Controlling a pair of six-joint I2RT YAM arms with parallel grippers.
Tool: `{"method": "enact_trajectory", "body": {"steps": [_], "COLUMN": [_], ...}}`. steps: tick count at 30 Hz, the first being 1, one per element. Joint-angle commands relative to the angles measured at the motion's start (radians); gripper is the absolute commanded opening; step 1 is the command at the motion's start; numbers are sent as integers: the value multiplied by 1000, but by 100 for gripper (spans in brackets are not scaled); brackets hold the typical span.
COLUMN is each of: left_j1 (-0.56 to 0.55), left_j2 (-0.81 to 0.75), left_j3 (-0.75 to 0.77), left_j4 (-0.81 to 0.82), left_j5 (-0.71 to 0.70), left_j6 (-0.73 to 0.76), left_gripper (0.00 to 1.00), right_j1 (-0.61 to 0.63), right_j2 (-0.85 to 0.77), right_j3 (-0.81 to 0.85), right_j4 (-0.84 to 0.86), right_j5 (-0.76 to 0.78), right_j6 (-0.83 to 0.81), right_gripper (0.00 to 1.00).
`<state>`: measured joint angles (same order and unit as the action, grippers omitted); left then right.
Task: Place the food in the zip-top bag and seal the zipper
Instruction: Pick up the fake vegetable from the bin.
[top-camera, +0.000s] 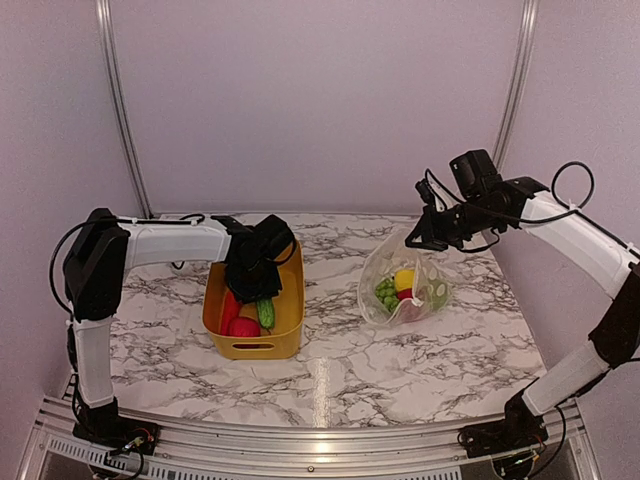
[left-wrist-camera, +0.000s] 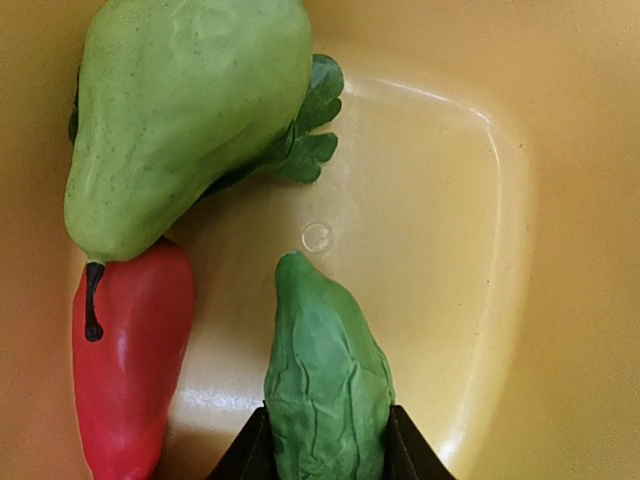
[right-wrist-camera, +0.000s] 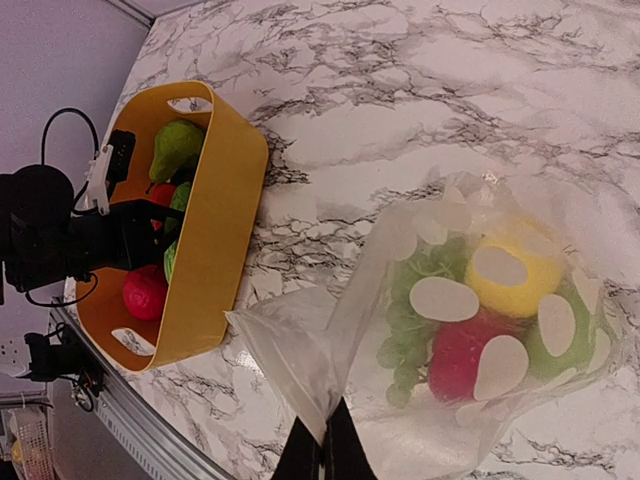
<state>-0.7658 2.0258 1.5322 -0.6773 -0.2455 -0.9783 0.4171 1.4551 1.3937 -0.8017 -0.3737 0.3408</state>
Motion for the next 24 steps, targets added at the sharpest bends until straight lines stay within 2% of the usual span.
{"method": "enact_trajectory", "body": {"steps": [1, 9, 12, 20, 24], "left_j1": [-3, -20, -37, -128, -143], "left_j2": [-74, -190, -228, -316, -351], "left_j3": [30, 91, 126, 118, 33], "left_j4": [-4, 16, 69, 398, 633], "left_j5": [-28, -57, -59, 37, 274], "left_j6": [47, 124, 187, 390, 482], "left_gripper": [28, 27, 27, 26, 27], "right_j1": [11, 12, 12, 14, 14], "right_j2": [-33, -29, -19, 10, 13], "right_j3": [-2, 1, 10, 73, 99], "right_j4": [15, 29, 34, 21, 10], "right_j5": [3, -8, -17, -41, -48], "right_j6": [16, 33, 40, 55, 62], "right_gripper": [0, 0, 0, 0, 0]}}
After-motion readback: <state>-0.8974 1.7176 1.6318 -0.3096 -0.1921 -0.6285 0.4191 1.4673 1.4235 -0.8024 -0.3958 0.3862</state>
